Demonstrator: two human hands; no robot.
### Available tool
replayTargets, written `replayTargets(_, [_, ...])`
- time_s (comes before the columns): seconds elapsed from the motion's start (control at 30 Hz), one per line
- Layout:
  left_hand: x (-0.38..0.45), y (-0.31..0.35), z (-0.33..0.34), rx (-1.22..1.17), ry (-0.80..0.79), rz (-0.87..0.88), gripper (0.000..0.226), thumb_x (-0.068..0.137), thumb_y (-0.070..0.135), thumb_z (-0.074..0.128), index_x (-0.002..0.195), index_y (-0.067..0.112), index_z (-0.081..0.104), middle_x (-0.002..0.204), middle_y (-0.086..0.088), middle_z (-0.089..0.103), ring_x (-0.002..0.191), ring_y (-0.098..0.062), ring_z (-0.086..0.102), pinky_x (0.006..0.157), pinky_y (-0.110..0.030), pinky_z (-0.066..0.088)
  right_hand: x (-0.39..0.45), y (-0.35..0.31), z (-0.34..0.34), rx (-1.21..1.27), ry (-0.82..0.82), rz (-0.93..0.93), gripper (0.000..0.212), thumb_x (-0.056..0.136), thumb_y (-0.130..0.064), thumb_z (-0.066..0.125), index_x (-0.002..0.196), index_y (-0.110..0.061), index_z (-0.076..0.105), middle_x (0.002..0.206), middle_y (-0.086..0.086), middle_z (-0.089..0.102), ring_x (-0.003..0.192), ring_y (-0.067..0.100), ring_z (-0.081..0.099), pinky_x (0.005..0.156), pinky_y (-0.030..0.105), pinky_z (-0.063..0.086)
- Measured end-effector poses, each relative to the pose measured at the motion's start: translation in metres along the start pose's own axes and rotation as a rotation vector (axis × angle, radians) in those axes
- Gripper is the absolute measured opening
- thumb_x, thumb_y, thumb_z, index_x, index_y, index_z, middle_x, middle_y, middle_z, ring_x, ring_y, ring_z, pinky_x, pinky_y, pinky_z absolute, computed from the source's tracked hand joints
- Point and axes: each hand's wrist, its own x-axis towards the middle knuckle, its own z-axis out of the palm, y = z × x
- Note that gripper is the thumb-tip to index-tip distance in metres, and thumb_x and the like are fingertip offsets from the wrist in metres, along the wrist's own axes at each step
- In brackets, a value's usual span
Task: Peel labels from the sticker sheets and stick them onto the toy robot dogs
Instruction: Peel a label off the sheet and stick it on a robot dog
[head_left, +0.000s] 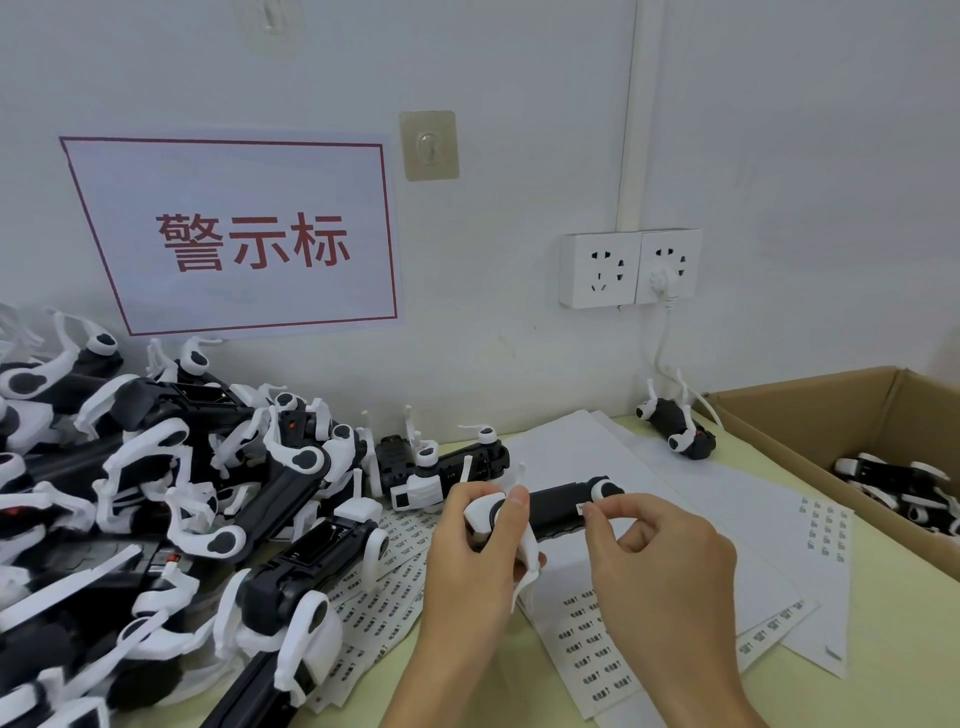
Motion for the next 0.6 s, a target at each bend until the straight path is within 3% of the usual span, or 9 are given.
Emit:
replayTargets(0.3, [-0.0005,-0.0008,0.0007,-0.007,0.010,0.009,0.013,0.094,0.035,0.065,0.085,0.026,0.064,0.065,-0.001,0.059,0.078,-0.045,0.069,0.059,-0.022,0.054,0.0004,0.0015,0.0015,0.006,0.008,0.004,0.024,0.089,-0.030,0.072,0.066,-0.033,0.064,0.041,-0.007,0.048,0.044,0.010,0.049,0.053,0.020,0.042])
replayTargets(0.6, [0.0007,-0.0038,0.0007,0.031,0.020,0.030,0.014,0.095,0.038,0.064,0.086,0.026,0.062,0.064,0.001,0.060,0.072,-0.038,0.071,0.067,-0.037,0.058,0.0002,0.0030,0.0022,-0.010,0.020,0.010,0.024,0.089,-0.031,0.072,0.066,-0.033,0.063,0.041,-0.007,0.049,0.048,0.011,0.053,0.052,0.019,0.041])
